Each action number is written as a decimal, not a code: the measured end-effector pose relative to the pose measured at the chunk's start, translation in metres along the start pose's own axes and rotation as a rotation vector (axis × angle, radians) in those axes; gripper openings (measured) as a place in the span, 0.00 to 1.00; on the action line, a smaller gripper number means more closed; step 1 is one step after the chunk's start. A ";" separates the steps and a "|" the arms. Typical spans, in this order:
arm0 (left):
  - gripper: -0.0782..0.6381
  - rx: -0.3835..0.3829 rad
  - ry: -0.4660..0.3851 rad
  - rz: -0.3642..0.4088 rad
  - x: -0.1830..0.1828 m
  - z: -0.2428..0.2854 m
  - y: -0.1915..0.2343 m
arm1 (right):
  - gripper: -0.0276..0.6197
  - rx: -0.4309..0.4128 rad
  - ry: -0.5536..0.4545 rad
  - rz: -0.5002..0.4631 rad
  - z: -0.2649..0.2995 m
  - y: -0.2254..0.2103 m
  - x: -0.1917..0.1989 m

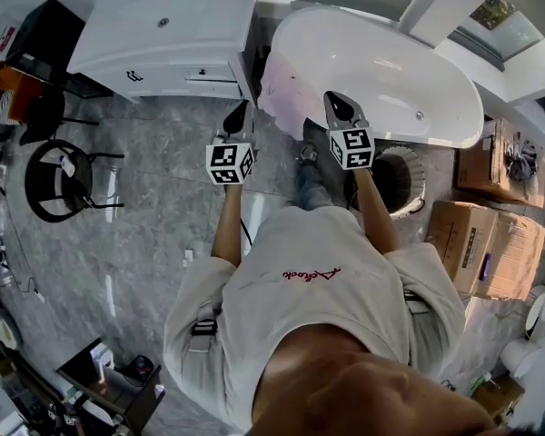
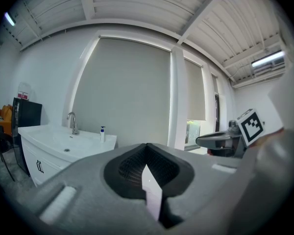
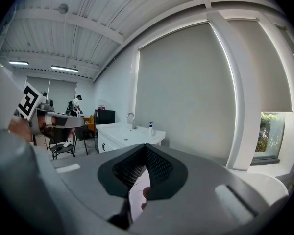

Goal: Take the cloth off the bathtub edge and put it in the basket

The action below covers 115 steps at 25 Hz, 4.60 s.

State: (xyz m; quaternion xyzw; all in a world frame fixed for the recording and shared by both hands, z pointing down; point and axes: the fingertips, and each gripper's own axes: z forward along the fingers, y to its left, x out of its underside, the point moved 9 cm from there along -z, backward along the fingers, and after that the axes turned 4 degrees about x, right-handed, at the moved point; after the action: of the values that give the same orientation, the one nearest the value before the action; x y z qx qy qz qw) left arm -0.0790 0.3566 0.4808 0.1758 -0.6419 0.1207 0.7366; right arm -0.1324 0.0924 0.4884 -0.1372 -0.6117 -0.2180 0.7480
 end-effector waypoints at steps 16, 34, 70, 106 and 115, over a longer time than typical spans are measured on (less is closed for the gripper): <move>0.11 -0.032 0.009 -0.007 -0.021 0.081 0.054 | 0.05 -0.035 0.011 0.000 0.099 -0.037 -0.021; 0.11 -0.058 0.043 -0.006 -0.047 0.214 0.092 | 0.05 -0.090 0.018 0.018 0.220 -0.114 -0.046; 0.11 -0.072 0.153 -0.058 -0.016 0.286 0.127 | 0.05 -0.127 0.124 0.075 0.293 -0.142 -0.013; 0.11 -0.090 0.461 -0.296 0.173 0.260 0.135 | 0.05 -0.208 0.484 0.114 0.304 -0.100 0.151; 0.11 -0.055 0.519 -0.323 0.210 0.264 0.137 | 0.05 -0.264 0.561 0.110 0.312 -0.085 0.185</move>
State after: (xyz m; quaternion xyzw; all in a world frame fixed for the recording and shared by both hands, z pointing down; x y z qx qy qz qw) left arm -0.3415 0.3615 0.7323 0.2189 -0.3991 0.0258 0.8900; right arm -0.4122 0.1361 0.7301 -0.2004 -0.3398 -0.2841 0.8739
